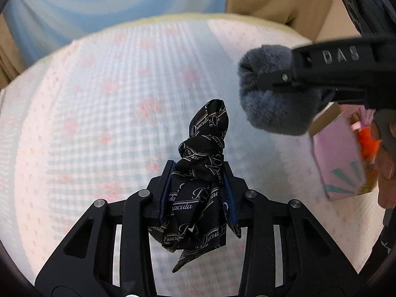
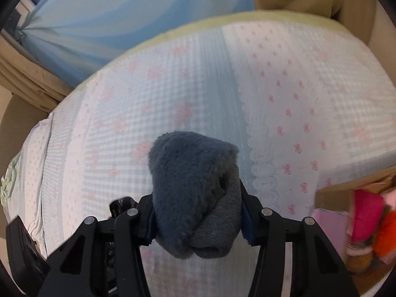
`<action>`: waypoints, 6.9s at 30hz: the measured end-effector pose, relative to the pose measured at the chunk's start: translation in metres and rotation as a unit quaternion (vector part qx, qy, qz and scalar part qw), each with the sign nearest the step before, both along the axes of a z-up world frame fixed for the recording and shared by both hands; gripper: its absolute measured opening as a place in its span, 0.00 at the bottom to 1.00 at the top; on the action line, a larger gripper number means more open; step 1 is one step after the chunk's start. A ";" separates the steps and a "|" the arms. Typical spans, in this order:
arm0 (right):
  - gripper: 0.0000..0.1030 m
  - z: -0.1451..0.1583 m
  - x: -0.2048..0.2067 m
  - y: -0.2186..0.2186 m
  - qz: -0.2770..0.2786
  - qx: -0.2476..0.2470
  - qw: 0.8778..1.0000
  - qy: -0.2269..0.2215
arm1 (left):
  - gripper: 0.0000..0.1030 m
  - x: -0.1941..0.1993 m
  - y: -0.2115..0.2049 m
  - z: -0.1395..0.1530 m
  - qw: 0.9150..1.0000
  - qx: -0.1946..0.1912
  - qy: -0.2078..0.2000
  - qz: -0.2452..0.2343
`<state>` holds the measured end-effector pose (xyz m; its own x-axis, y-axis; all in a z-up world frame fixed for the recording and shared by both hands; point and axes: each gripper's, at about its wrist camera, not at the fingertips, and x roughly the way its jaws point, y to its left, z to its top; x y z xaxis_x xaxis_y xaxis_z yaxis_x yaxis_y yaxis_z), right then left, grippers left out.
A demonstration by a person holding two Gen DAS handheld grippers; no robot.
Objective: Organize soft objects
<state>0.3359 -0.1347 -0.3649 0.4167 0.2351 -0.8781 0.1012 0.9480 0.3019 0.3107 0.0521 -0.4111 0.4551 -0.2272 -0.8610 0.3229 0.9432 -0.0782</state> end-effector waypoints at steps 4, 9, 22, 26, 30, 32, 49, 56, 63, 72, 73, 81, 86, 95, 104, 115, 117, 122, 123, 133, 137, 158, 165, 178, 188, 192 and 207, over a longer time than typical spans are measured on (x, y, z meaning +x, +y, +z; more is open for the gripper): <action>0.47 0.045 -0.022 0.000 0.006 -0.006 1.000 -0.022 | 0.32 -0.014 0.007 0.052 1.000 -0.004 -0.028 0.007; 0.47 0.116 -0.066 0.004 0.022 -0.023 0.998 -0.063 | 0.32 -0.034 0.021 0.111 0.998 -0.008 -0.051 0.028; 0.47 0.213 -0.184 0.014 0.096 -0.040 0.987 -0.119 | 0.32 -0.125 0.007 0.226 0.990 -0.013 -0.071 0.120; 0.47 0.223 -0.207 0.003 0.117 -0.040 0.984 -0.126 | 0.32 -0.151 -0.011 0.241 0.988 -0.016 -0.077 0.136; 0.47 0.228 -0.224 -0.020 0.130 -0.043 0.981 -0.136 | 0.32 -0.167 -0.032 0.248 0.985 -0.018 -0.088 0.147; 0.47 0.230 -0.231 -0.034 0.130 -0.044 0.981 -0.139 | 0.32 -0.180 -0.041 0.254 0.983 -0.022 -0.092 0.155; 0.47 0.214 -0.238 -0.197 0.049 -0.062 0.991 -0.112 | 0.32 -0.176 -0.191 0.250 0.990 -0.035 -0.072 0.114; 0.47 0.192 -0.221 -0.256 -0.019 -0.084 0.994 -0.075 | 0.32 -0.139 -0.256 0.226 0.997 -0.041 -0.040 0.050; 0.47 0.153 -0.187 -0.296 -0.052 -0.091 0.994 -0.018 | 0.32 -0.095 -0.314 0.175 0.999 -0.029 0.026 -0.002; 0.47 0.072 -0.138 -0.323 -0.039 -0.084 0.994 0.060 | 0.32 -0.054 -0.364 0.075 0.992 0.001 0.122 -0.041; 0.47 0.067 -0.135 -0.323 -0.036 -0.083 0.994 0.063 | 0.32 -0.054 -0.364 0.069 0.991 0.004 0.128 -0.043; 0.76 0.028 -0.098 -0.323 -0.024 -0.064 0.993 0.099 | 0.95 -0.035 -0.381 0.033 0.983 0.018 0.173 -0.067; 0.99 0.025 -0.100 -0.325 -0.040 -0.088 0.990 0.098 | 1.00 -0.040 -0.370 0.035 0.982 0.017 0.174 -0.066; 0.99 0.034 -0.114 -0.318 -0.039 -0.085 0.991 0.092 | 1.00 -0.055 -0.353 0.047 0.985 0.017 0.166 -0.050; 0.99 0.086 -0.143 -0.299 -0.030 -0.091 0.994 0.048 | 1.00 -0.081 -0.336 0.098 0.992 0.006 0.122 -0.043; 0.99 0.207 -0.220 -0.238 -0.003 -0.103 0.993 -0.063 | 1.00 -0.153 -0.257 0.235 0.999 -0.028 -0.009 0.020; 0.99 0.230 -0.234 -0.223 0.001 -0.110 0.990 -0.089 | 1.00 -0.168 -0.235 0.262 0.998 -0.034 -0.041 0.034; 0.99 0.279 -0.266 -0.190 0.009 -0.120 0.982 -0.144 | 1.00 -0.208 -0.184 0.325 0.990 -0.027 -0.120 0.073; 0.99 0.288 -0.273 -0.184 0.009 -0.124 0.980 -0.153 | 1.00 -0.215 -0.177 0.335 0.988 -0.023 -0.134 0.077; 0.99 0.320 -0.317 -0.148 0.000 -0.141 0.967 -0.212 | 1.00 -0.269 -0.126 0.392 0.971 -0.015 -0.216 0.103; 0.99 0.322 -0.328 -0.142 -0.008 -0.146 0.962 -0.229 | 1.00 -0.282 -0.121 0.392 0.969 -0.018 -0.221 0.112; 0.99 0.325 -0.333 -0.147 -0.027 -0.153 0.961 -0.230 | 1.00 -0.283 -0.122 0.389 0.969 -0.028 -0.218 0.109; 0.99 0.325 -0.333 -0.147 -0.028 -0.152 0.961 -0.229 | 1.00 -0.282 -0.122 0.388 0.969 -0.025 -0.220 0.111; 0.99 0.323 -0.331 -0.146 -0.027 -0.150 0.962 -0.226 | 1.00 -0.281 -0.125 0.387 0.969 -0.022 -0.222 0.110; 0.99 0.321 -0.329 -0.146 -0.026 -0.148 0.963 -0.224 | 1.00 -0.280 -0.126 0.388 0.968 -0.024 -0.223 0.110; 0.99 0.321 -0.329 -0.149 -0.028 -0.148 0.963 -0.224 | 1.00 -0.279 -0.126 0.388 0.968 -0.023 -0.224 0.112; 0.99 0.321 -0.326 -0.152 -0.028 -0.148 0.963 -0.224 | 1.00 -0.279 -0.127 0.390 0.966 -0.030 -0.228 0.121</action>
